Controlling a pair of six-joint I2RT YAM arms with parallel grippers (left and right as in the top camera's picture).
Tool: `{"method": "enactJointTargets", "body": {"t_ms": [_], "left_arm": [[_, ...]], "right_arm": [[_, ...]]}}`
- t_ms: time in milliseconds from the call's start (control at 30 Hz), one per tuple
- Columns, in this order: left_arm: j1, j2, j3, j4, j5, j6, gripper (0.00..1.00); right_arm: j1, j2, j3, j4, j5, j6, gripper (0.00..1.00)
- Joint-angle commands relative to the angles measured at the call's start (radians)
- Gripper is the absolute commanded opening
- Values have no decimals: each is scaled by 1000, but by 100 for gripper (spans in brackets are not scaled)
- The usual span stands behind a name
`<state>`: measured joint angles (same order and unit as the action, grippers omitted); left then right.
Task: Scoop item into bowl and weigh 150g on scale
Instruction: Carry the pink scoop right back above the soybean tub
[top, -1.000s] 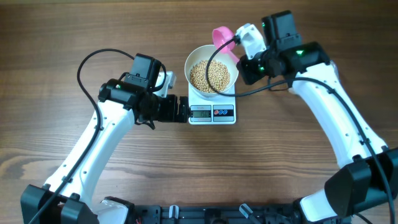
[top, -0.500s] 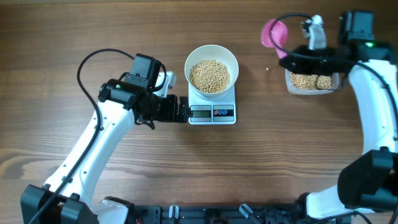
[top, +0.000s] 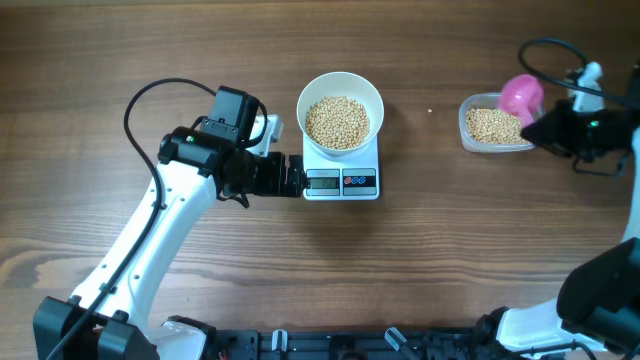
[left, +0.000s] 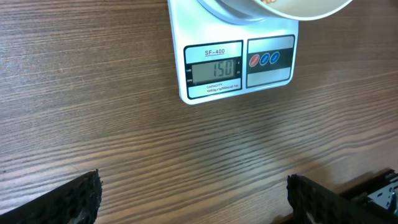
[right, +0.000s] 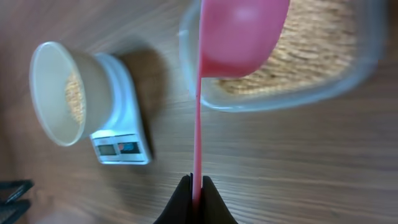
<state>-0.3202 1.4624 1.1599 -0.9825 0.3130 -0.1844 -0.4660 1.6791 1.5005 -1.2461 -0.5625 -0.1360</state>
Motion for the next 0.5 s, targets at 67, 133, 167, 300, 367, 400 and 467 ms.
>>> {"method": "enactJointTargets", "body": {"t_ms": [67,133,167,300,367,400,467], "left_arm": [[3,6,-2,3,5,20,100],[3,6,-2,3,5,20,100],[3,6,-2,3,5,20,100],[3,6,-2,3,5,20,100],[3,6,-2,3,5,20,100],[3,6,-2,3,5,20,100],[3,6,-2,3,5,20,100]], "right_arm": [[20,-34,-4,-7,150,-17,4],[38,-34,-4,-5,204,-17,4],[46,-34,-4,-3,231,-12,4],[85,-34,-4,27,294,-34,4],[110,-34,-4,33,305,-76,4],[128,-34,-4,33,320,-96,5],[161,-34,-4,37,376,-111,4]]}}
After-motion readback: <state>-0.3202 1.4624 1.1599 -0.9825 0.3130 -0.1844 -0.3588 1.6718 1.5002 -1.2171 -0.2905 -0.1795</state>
